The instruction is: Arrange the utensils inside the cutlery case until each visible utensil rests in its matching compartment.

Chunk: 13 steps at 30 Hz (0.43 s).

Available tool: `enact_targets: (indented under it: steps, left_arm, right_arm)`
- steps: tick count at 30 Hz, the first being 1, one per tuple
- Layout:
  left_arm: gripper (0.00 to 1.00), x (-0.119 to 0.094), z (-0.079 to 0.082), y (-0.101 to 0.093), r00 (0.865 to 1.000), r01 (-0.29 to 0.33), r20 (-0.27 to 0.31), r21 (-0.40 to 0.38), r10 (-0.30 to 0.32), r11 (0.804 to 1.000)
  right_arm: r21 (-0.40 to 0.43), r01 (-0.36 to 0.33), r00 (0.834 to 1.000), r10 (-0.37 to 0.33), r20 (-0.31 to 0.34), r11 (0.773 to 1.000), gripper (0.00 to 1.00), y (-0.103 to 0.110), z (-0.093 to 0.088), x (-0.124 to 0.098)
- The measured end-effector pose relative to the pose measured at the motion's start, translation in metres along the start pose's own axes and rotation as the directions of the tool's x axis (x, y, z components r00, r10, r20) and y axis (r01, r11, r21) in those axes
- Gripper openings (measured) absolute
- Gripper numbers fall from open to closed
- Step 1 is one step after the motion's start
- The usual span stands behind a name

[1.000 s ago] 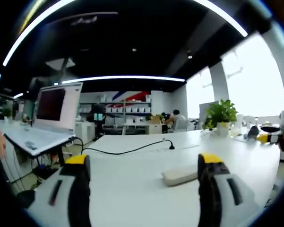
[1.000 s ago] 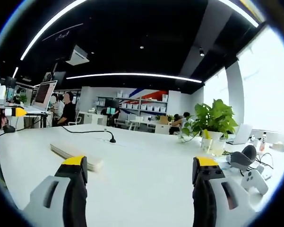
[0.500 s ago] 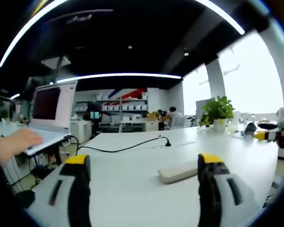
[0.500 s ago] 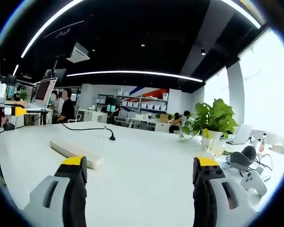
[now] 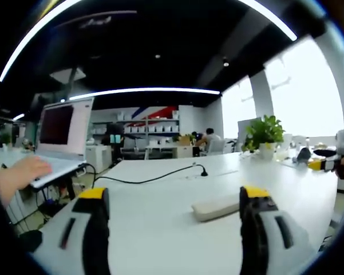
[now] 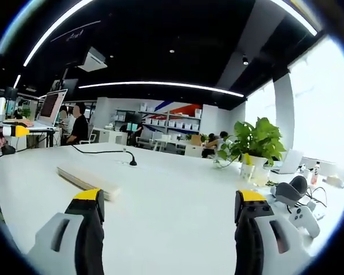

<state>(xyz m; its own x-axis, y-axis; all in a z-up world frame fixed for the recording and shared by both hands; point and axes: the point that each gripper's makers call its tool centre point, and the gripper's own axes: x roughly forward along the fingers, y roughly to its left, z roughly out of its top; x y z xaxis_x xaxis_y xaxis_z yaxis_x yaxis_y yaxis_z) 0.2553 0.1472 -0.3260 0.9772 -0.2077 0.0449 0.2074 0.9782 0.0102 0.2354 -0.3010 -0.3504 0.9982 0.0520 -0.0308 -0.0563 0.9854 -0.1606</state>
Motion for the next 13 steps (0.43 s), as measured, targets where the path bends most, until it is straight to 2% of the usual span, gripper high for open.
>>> enact_targets:
  steps: [6, 13]
  left_arm:
    - [1.0, 0.0013, -0.0025, 0.0001, 1.0, 0.001, -0.01, -0.001, -0.001, 1.0]
    - [1.0, 0.001, -0.0012, 0.0003, 1.0, -0.001, -0.006, 0.0, 0.001, 1.0]
  right_arm:
    - [-0.021, 0.021, 1.0, -0.021, -0.001, 1.0, 0.98, -0.0043, 0.001, -0.0014]
    - [-0.005, 0.007, 1.0, -0.007, -0.005, 1.0, 0.98, -0.0016, -0.001, -0.0003]
